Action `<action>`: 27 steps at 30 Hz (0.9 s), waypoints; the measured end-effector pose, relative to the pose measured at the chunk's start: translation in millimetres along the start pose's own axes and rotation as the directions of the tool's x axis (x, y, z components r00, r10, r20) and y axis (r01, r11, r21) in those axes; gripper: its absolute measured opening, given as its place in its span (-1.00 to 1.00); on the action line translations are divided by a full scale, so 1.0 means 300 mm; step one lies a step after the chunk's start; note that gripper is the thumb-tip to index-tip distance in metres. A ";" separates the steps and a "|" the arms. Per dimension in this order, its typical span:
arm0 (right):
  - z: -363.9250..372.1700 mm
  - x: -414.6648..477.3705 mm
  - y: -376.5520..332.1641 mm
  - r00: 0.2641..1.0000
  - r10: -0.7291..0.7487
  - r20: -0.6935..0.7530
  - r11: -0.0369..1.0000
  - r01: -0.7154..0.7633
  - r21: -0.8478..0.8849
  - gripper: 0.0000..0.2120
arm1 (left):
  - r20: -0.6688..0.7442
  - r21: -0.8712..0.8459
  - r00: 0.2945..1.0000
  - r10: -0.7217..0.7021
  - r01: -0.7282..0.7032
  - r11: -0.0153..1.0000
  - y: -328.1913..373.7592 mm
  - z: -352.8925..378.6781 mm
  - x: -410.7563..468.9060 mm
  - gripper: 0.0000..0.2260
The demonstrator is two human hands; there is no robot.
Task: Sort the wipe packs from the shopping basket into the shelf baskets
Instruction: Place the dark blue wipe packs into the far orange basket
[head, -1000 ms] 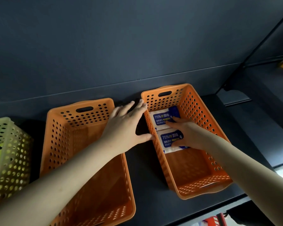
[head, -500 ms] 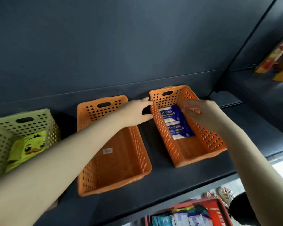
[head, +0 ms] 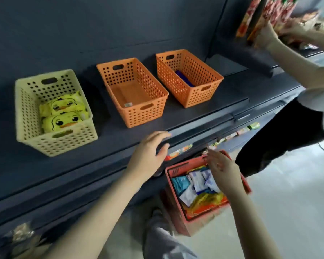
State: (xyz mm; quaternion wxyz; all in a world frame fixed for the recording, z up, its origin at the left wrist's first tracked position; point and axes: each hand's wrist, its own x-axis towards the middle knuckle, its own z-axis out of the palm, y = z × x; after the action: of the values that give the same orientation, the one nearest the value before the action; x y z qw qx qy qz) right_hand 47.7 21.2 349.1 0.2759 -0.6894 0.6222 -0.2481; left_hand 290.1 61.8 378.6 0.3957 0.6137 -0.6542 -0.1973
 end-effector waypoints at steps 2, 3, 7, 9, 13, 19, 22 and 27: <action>0.029 -0.117 0.105 0.995 0.087 0.058 0.996 -0.087 -0.003 -0.71 | 0.049 -0.017 0.997 -0.054 0.055 0.998 0.001 0.094 -0.121 -0.72; 0.041 -0.163 0.155 0.988 0.128 0.087 0.992 -0.128 0.001 -0.71 | 0.080 0.002 0.994 -0.069 0.069 0.998 -0.005 0.141 -0.172 -0.72; 0.062 -0.275 0.334 0.952 0.266 0.151 0.962 -0.272 0.021 -0.75 | 0.242 0.028 0.950 -0.197 0.196 0.980 -0.072 0.338 -0.315 -0.73; 0.052 -0.281 0.414 0.927 0.322 0.194 0.943 -0.333 0.025 -0.76 | 0.358 0.040 0.889 -0.287 0.292 0.956 -0.090 0.424 -0.347 -0.72; 0.007 -0.179 0.578 0.877 0.416 0.240 0.903 -0.430 0.005 -0.77 | 0.534 0.105 0.715 -0.452 0.474 0.874 -0.113 0.605 -0.343 -0.70; 0.039 0.151 0.927 0.830 0.403 0.385 0.914 -0.380 -0.139 -0.78 | 0.483 0.094 0.517 -0.706 0.772 0.629 -0.230 0.978 -0.242 -0.72; 0.114 0.297 1.094 0.791 0.424 0.441 0.905 -0.353 -0.237 -0.72 | 0.460 0.038 0.416 -0.784 0.873 0.486 -0.324 1.185 -0.182 -0.75; 0.301 0.459 1.314 0.757 0.431 0.491 0.900 -0.319 -0.298 -0.62 | 0.494 -0.020 0.292 -0.819 0.946 0.325 -0.508 1.482 -0.086 -0.65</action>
State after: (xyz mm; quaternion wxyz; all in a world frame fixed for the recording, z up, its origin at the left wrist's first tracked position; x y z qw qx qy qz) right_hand -160.4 -138.2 12.0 0.4161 -0.6152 0.6646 0.0818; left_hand 49.2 -40.2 -12.4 0.1653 0.7481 -0.2214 -0.6033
